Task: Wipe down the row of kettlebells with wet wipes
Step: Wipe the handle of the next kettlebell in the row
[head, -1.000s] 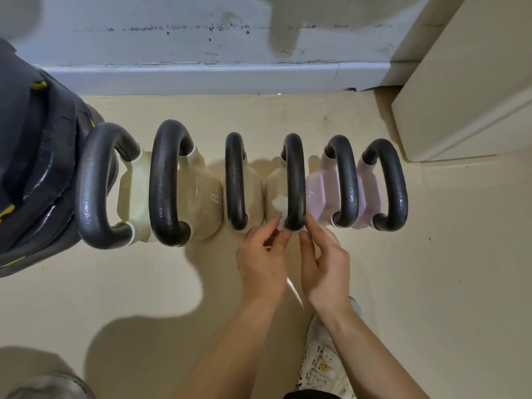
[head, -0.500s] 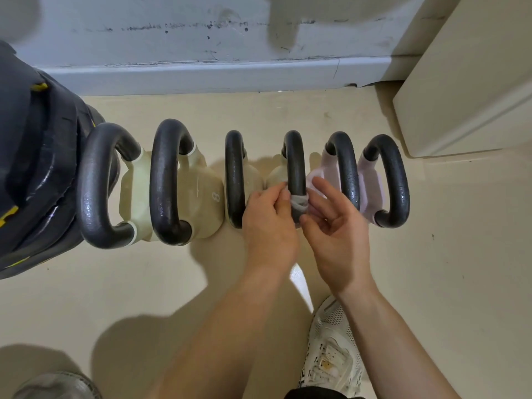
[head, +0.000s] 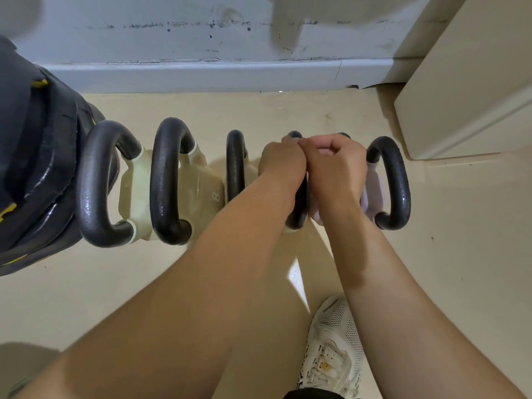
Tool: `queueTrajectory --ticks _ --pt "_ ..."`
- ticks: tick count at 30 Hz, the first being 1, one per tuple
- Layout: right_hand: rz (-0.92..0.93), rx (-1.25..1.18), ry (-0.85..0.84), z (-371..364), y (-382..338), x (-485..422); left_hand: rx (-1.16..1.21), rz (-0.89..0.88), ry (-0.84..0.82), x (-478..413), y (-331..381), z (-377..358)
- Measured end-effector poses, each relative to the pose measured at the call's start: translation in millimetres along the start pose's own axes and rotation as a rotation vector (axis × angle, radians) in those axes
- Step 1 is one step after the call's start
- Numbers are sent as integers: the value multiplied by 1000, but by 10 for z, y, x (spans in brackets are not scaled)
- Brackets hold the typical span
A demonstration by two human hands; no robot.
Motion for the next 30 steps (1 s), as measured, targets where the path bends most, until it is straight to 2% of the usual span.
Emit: queueTrajectory --ticks 4,9,13,15,18,22,27,30 --pt "2 61 2 -5 -16 -18 -24 20 -68 -38 -75 26" --pt "64 159 4 119 48 382 -74 11 -77 67 -359 80" --pt "107 137 -67 110 53 411 -173 -164 1 47 -285 108" --pt "94 34 -141 45 38 360 -289 -255 81 6 -150 103" --pt "59 -39 -258 -51 70 218 -505 -359 105 -105 61 92" --pt "-22 -80 -353 -155 107 -13 -771 -372 107 -171 306 58" --pt "-219 -261 -309 -179 30 -23 -579 -210 -22 -325 406 29" --pt "-328 -295 -251 -164 51 -22 -398 -140 -38 -447 345 27"
Point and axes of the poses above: each hand's wrist, its own x-axis away from the middle knuckle, its own z-axis out of the back of the hand, y = z × x, the point moved 2 cm from there along -x, towards the middle knuckle, and after that the axes turned 14 degrees about z, right-handed, at the moved point
